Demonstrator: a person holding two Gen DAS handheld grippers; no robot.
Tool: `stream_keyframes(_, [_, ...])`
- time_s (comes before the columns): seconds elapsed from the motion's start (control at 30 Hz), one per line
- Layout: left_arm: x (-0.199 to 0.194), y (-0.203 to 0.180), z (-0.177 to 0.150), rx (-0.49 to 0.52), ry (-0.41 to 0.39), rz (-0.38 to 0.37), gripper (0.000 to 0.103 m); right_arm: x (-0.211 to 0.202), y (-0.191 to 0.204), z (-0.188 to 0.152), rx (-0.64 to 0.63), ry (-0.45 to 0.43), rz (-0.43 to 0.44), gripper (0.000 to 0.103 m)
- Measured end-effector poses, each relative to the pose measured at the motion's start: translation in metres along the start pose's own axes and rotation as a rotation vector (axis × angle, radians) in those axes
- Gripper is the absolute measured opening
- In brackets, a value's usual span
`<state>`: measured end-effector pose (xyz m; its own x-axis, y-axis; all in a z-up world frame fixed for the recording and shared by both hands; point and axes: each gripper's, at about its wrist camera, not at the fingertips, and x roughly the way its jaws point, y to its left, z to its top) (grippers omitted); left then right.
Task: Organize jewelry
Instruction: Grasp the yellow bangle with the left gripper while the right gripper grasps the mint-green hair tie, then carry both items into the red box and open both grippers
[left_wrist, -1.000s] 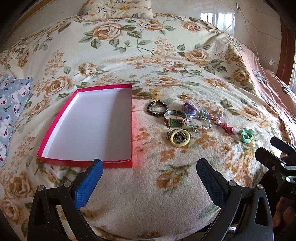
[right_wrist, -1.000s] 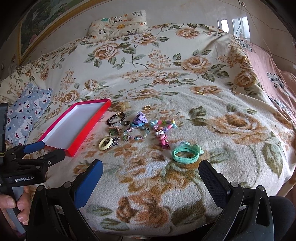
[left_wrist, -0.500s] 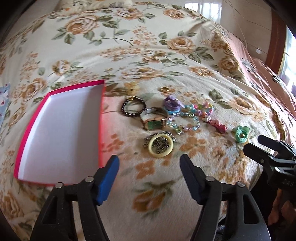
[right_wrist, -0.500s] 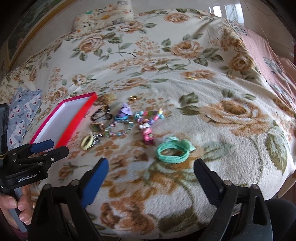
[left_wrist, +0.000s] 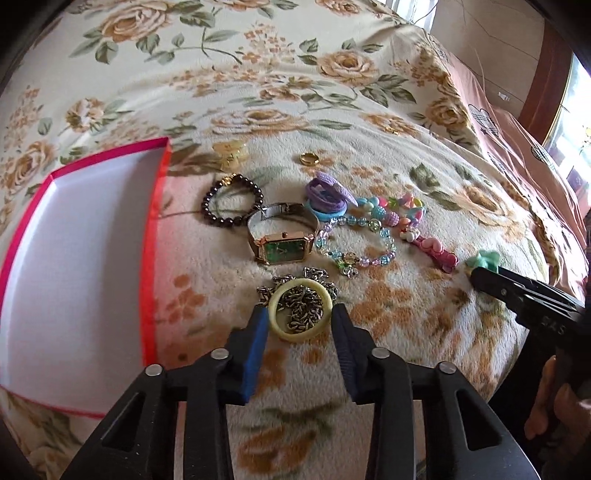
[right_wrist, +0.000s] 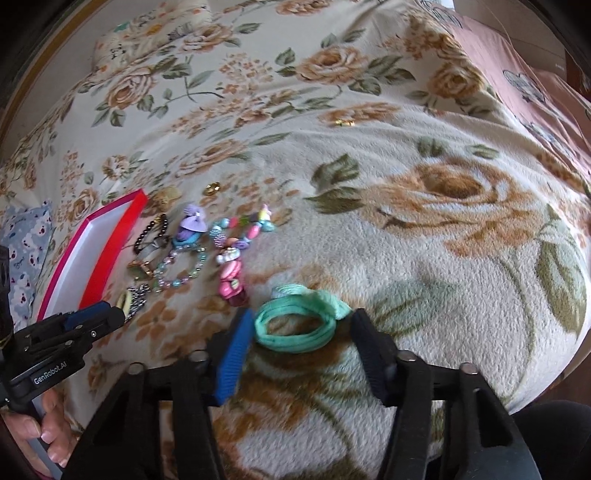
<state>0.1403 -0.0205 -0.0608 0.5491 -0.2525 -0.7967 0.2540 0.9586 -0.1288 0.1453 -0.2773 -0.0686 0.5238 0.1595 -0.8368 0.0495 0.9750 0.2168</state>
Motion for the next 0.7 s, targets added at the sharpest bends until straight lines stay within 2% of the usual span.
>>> stream_keyframes(0.03, [0.002, 0.000, 0.000, 0.003, 0.003, -0.002, 0.027, 0.001, 0.000, 0.000, -0.005, -0.004, -0.006, 0.041])
stream_keyframes(0.07, [0.004, -0.001, 0.000, 0.006, 0.004, -0.005, 0.023, 0.001, 0.001, 0.000, -0.009, -0.006, -0.007, 0.027])
stream_keyframes(0.13, [0.004, -0.002, -0.001, 0.017, -0.003, -0.017, 0.016, 0.001, 0.001, 0.000, -0.011, -0.007, -0.002, 0.012])
stream_keyframes(0.17, [0.004, -0.004, -0.002, 0.025, -0.007, -0.021, 0.011, 0.001, 0.002, 0.001, -0.012, -0.009, 0.001, 0.008])
stream_keyframes(0.27, [0.002, -0.004, -0.005, 0.028, -0.016, -0.051, 0.003, -0.001, 0.005, 0.001, -0.025, -0.019, 0.017, 0.008])
stream_keyframes(0.7, [-0.036, 0.013, -0.014, -0.028, -0.083, -0.078, 0.002, -0.014, 0.042, 0.000, -0.088, -0.045, 0.136, 0.007])
